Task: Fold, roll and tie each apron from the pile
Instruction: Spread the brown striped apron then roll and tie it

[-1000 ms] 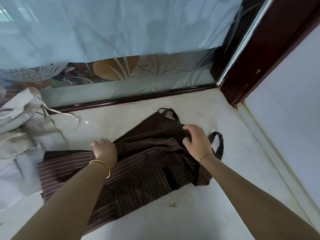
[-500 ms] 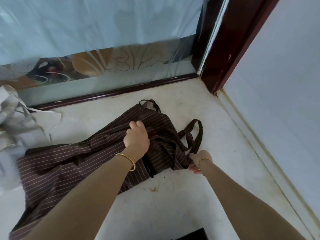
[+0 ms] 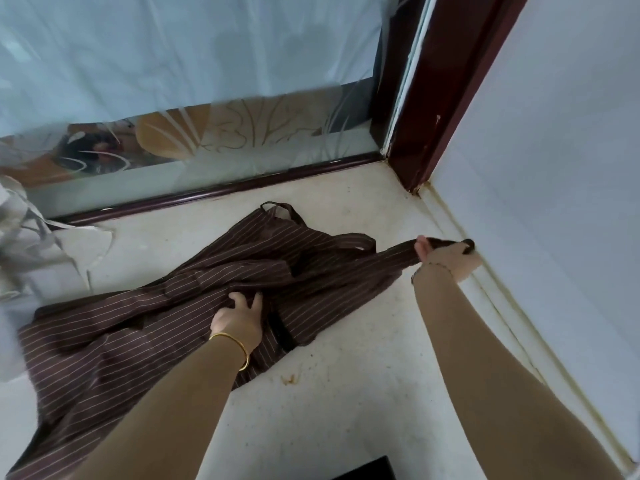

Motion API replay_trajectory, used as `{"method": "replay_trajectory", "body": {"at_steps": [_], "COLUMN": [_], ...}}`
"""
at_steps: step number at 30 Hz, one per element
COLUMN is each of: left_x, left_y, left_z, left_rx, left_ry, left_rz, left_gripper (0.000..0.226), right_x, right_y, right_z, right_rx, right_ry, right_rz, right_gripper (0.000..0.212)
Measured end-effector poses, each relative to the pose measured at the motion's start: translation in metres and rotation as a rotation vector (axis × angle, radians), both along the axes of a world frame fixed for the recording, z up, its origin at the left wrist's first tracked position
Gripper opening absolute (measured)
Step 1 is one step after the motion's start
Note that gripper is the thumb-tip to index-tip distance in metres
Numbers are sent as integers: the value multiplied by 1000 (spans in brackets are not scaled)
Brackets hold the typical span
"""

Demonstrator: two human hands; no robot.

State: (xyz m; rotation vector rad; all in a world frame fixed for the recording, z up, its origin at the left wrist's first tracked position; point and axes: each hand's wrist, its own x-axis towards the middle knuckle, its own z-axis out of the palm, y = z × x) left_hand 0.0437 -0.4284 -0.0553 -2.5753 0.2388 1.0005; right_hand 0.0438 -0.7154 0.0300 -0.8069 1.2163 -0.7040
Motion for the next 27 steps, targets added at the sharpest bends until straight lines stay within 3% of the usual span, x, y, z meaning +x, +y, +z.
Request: {"method": "replay_trajectory", "body": {"at_steps": [3,4,6,7,9,11,14,17,20,23,25,27], "left_x": [-8,-9,-7,-3,12,32,53,64,77,89,104,118], "left_y": [-1,0,1,0,-9,-22,-34,-37,-36,-29,-21,-12], "left_z": [0,0,4,9,25,40,43,33,28,37,39,36], "left_rx": [22,38,54,45,-71,-207,-363,-291,-350,-710,-822,-811], "left_ry": [-7,-9,-8,7,-5,-160,-363,-256,-167,-17,-62,-144], "left_rz": [-66,-88,-115,-126,-133,-144,-159,-271,-282,58,187,196], "left_gripper": [113,111,106,101,77,52,64,81,41,15,19,32], "right_x": [15,20,22,20,9,9,20,37,61,85,101,116], "right_y": [2,4,8,13,20,30,44,49,50,57,65,74], "right_z": [2,-5,-23,-31,-39,-45,-50,-54,-57,-65,-74,-81], "right_rx": [-255,-370,-406,-354,-529,-747,-981,-1044,-1063,-1032,-1016,-1005], "right_ry": [107,270,580,697,828,829,723,672,646,667,726,792], "right_rz": [5,123,477,626,861,958,1211,1338,1453,1567,1611,1619], "right_gripper": [15,20,34,36,35,29,26,28,30,31,29,29]}}
